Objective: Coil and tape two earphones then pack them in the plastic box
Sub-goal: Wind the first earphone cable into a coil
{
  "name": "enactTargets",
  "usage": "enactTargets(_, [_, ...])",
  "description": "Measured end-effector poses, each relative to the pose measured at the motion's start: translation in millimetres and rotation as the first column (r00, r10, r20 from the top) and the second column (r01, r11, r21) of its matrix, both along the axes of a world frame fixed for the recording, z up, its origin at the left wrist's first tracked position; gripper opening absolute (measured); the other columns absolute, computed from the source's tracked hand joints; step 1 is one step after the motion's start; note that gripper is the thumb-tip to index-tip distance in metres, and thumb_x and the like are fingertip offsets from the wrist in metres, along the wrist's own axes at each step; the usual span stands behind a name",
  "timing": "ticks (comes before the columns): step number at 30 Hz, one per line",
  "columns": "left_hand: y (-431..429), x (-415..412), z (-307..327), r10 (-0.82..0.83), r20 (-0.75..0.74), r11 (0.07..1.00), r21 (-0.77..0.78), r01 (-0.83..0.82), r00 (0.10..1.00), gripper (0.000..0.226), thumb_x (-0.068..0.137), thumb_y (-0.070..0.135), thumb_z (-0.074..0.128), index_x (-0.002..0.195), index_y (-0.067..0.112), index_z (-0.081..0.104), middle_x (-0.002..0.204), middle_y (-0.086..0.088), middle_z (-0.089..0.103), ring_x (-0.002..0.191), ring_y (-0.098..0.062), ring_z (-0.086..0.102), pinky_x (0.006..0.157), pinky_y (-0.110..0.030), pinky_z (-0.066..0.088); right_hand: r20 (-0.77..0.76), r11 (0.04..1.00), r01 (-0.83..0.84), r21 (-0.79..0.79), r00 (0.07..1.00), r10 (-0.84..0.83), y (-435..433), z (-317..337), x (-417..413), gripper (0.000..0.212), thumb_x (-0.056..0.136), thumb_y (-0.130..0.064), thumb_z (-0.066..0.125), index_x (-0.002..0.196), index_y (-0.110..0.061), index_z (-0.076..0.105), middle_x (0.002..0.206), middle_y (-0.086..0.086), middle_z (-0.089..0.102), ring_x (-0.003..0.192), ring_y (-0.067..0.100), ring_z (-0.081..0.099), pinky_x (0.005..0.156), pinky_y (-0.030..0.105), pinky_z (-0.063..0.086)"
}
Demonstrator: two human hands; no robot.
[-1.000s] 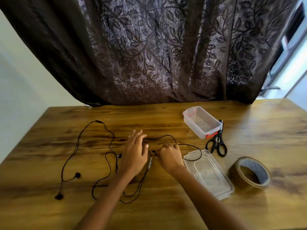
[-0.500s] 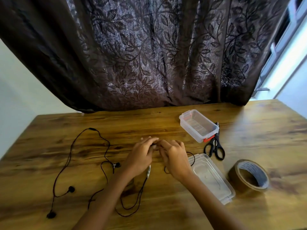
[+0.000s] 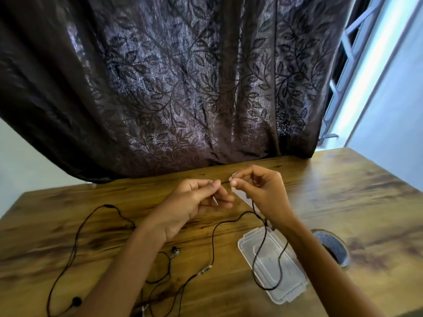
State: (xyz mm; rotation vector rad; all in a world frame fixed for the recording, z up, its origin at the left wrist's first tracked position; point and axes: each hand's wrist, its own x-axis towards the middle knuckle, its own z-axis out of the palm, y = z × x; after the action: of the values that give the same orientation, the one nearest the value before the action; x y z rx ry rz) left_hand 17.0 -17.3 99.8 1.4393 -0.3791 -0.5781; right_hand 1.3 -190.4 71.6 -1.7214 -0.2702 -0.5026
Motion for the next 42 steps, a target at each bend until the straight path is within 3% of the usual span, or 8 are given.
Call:
enactTargets(6, [-11,-1,16,-0.029,-0.233,0.918,-0.392,-0.067,0.972,0.022,0.08,0.021,0.05,0.069,0.006,0.061,0.103,-0.022,0.069,0.097,-0.029,0.068,0.088,-0.036,0.053,-0.086,0.981,-0.001,0.193,0.996,0.018,-6,-10,-1,0.011,0.073,-0.021,0.063,0.073,-0.01,0.064,0.049,-0.006,0.058,0.041,0.001,0.043,0.041,0.012,0.036])
enactTargets(12, [-24,2,31,-0.04,-0.236,0.834,-0.543,-0.098,0.971,0.022,0.081,0.024,0.046,0.069,0.009,0.058,0.117,-0.02,0.064,0.109,-0.027,0.063,0.096,-0.035,0.047,-0.121,0.996,0.044,0.082,0.992,-0.034,-5,-27,-2,0.04,0.081,-0.03,0.055,0.082,0.009,0.062,0.048,-0.007,0.052,0.046,0.005,0.042,0.047,0.018,0.036])
enactTargets(18, [-40,10,37,0.15,-0.128,0.802,-0.565,-0.196,0.98,0.029,0.097,0.019,0.031,0.077,0.01,0.05,0.134,-0.013,0.052,0.123,-0.025,0.051,0.103,-0.037,0.041,-0.213,0.983,-0.072,-0.166,0.977,0.036,0,-29,-18,0.011,0.094,-0.018,0.05,0.09,-0.017,0.06,0.069,-0.007,0.052,0.065,0.002,0.05,0.061,0.021,0.042])
enactTargets(23, [-42,23,36,0.285,-0.097,0.79,-0.539,-0.291,0.954,0.033,0.1,0.02,0.027,0.108,-0.002,0.05,0.141,-0.013,0.046,0.133,-0.026,0.041,0.106,-0.038,0.035,-0.253,0.934,-0.051,-0.354,0.966,-0.043,0,-29,-29,0.029,0.094,-0.016,0.05,0.119,-0.029,0.045,0.082,-0.009,0.053,0.081,0.001,0.055,0.074,0.013,0.045])
enactTargets(29, [-40,33,26,0.425,0.053,0.84,-0.396,-0.372,0.903,0.042,0.101,0.018,0.027,0.134,-0.006,0.035,0.143,-0.003,0.045,0.137,-0.016,0.033,0.118,-0.037,0.017,-0.131,0.976,0.066,-0.206,0.987,-0.094,-6,-12,-37,0.022,0.086,-0.003,0.06,0.083,-0.024,0.056,0.073,-0.001,0.057,0.057,0.0,0.052,0.049,0.012,0.042])
enactTargets(34, [-45,29,18,0.386,0.279,0.922,-0.141,-0.361,0.879,0.029,0.101,0.023,0.028,0.077,0.017,0.043,0.131,0.003,0.055,0.13,-0.011,0.039,0.114,-0.027,0.019,0.052,0.923,0.146,-0.355,0.989,-0.137,-13,14,-37,0.023,0.083,-0.003,0.064,0.092,-0.023,0.069,0.084,-0.01,0.067,0.076,-0.001,0.058,0.061,0.007,0.043])
enactTargets(37, [-51,18,19,0.303,0.378,0.946,-0.008,-0.324,0.875,0.031,0.101,0.021,0.028,0.073,0.018,0.041,0.112,0.0,0.065,0.104,-0.002,0.052,0.088,-0.002,0.031,0.247,0.839,0.237,-0.489,0.961,-0.127,-14,37,-36,0.016,0.081,-0.018,0.064,0.091,-0.027,0.072,0.084,-0.023,0.064,0.08,-0.001,0.06,0.07,0.008,0.043])
enactTargets(42, [-60,1,26,0.235,0.347,0.969,-0.018,-0.244,0.908,0.033,0.1,0.013,0.03,0.071,0.023,0.043,0.051,0.014,0.061,0.06,0.012,0.056,0.066,-0.003,0.039,0.309,0.846,0.245,-0.473,0.946,-0.101,-20,70,-24,0.012,0.079,-0.024,0.065,0.089,-0.027,0.072,0.08,-0.014,0.07,0.074,0.005,0.066,0.067,0.034,0.055])
